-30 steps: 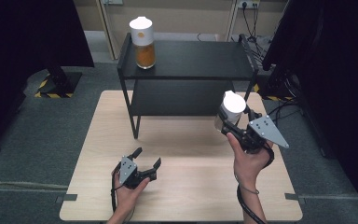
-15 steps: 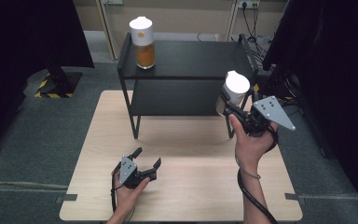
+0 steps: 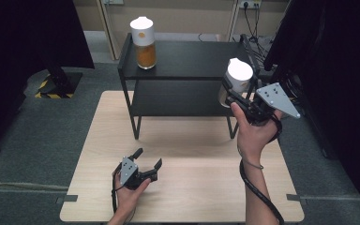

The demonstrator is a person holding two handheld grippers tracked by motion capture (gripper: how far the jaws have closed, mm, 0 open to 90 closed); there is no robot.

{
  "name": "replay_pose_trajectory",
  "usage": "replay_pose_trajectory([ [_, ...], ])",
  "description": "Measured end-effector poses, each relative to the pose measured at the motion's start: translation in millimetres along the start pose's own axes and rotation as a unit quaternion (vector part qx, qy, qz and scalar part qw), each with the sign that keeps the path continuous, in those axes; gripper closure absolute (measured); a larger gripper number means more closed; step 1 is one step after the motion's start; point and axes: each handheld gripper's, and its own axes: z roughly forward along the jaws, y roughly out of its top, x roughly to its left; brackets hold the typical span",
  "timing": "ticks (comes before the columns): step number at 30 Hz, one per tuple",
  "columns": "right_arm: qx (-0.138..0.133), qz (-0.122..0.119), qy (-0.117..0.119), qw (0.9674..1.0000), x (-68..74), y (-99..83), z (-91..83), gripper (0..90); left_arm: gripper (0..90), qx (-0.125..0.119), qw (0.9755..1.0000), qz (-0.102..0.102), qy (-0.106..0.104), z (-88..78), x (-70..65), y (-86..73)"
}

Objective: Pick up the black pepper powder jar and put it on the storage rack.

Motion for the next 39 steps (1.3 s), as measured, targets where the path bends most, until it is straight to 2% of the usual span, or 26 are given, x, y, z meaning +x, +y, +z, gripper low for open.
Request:
replay_pose_trajectory([
  [10,-0.006,-0.008,-0.001,0.9999,-1.1,19.6,17.0,30.8,10.9,0.000,1.0000,0.001,-0.001,0.0,0.1,0.0],
  [19,-0.007,-0.001,0.001,1.0000,-4.2,30.2,32.8,30.9,10.8,0.000,1.0000,-0.002,-0.001,0.0,0.9,0.2],
  [39,0.004,0.012,-0.026,0.9996,-20.5,43.7,69.2,30.8,10.8,0.001,1.0000,-0.001,-0.001,0.2,0.8,0.5],
])
